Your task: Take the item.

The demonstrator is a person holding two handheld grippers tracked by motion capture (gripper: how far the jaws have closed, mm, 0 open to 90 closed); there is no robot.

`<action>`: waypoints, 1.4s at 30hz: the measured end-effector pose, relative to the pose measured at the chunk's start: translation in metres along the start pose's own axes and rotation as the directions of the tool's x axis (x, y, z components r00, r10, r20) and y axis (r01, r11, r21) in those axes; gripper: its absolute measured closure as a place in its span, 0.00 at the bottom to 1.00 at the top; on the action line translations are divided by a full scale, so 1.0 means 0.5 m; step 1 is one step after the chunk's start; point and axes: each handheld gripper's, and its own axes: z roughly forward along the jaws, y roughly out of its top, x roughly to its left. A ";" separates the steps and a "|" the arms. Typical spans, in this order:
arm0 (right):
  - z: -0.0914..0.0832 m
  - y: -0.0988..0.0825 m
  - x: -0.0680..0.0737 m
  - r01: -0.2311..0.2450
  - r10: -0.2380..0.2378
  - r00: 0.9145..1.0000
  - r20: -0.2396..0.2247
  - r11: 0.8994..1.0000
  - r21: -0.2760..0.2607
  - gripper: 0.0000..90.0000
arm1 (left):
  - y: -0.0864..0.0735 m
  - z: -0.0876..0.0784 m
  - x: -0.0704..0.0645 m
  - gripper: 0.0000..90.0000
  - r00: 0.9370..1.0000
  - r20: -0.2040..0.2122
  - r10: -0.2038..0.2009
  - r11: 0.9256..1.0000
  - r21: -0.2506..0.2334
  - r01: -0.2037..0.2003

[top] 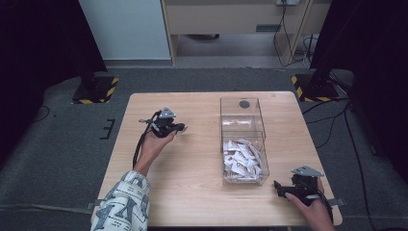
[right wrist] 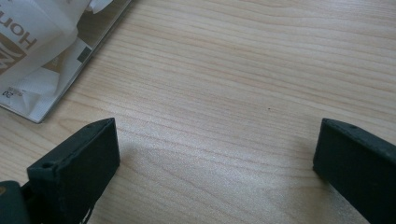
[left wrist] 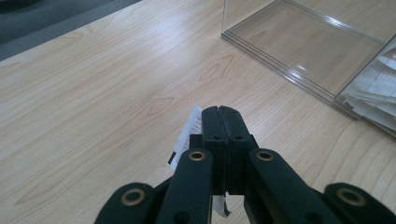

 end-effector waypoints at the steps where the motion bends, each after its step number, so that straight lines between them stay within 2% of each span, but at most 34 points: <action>1: 0.000 0.000 0.000 0.000 0.000 1.000 0.000 1.000 0.000 0.01 | -0.001 0.002 0.000 0.99 1.000 -0.003 -0.003 1.000 0.003 0.003; 8: 0.000 0.000 0.000 0.001 -0.001 1.000 -0.001 1.000 0.001 0.01 | -0.005 0.015 0.001 0.99 1.000 -0.022 -0.016 1.000 0.012 0.017; 19: 0.000 0.000 -0.001 0.002 -0.002 1.000 -0.002 1.000 0.001 0.01 | -0.011 0.029 0.000 0.97 1.000 -0.024 -0.016 0.999 0.040 0.017; 24: 0.000 0.000 -0.001 0.002 -0.002 1.000 -0.003 1.000 0.001 0.01 | -0.010 0.028 -0.009 0.90 0.999 -0.040 -0.005 1.000 0.019 0.006; 32: 0.000 0.000 0.000 0.002 -0.002 1.000 -0.001 1.000 0.000 0.01 | -0.008 0.018 -0.025 0.76 0.999 -0.045 0.007 1.000 -0.001 -0.007; 34: 0.000 0.000 0.000 0.002 -0.002 1.000 -0.001 1.000 0.000 0.01 | -0.007 0.016 -0.029 0.68 0.999 -0.042 0.012 1.000 0.003 -0.012; 36: 0.000 0.000 -0.001 0.002 -0.002 1.000 -0.002 1.000 0.001 0.01 | -0.006 0.015 -0.032 0.66 0.999 -0.038 0.013 1.000 0.010 -0.013; 37: 0.000 0.000 -0.001 0.002 -0.002 1.000 -0.003 1.000 0.001 0.01 | -0.005 0.015 -0.034 0.58 0.999 -0.040 0.013 1.000 0.010 -0.012; 38: 0.000 0.000 -0.001 0.002 -0.002 1.000 -0.003 1.000 0.001 0.01 | -0.004 0.014 -0.036 0.58 0.999 -0.038 0.010 1.000 0.006 -0.009; 42: 0.000 0.000 -0.001 0.002 -0.002 1.000 -0.003 1.000 0.001 0.01 | 0.004 0.012 -0.048 0.43 0.999 -0.051 0.018 1.000 -0.008 -0.018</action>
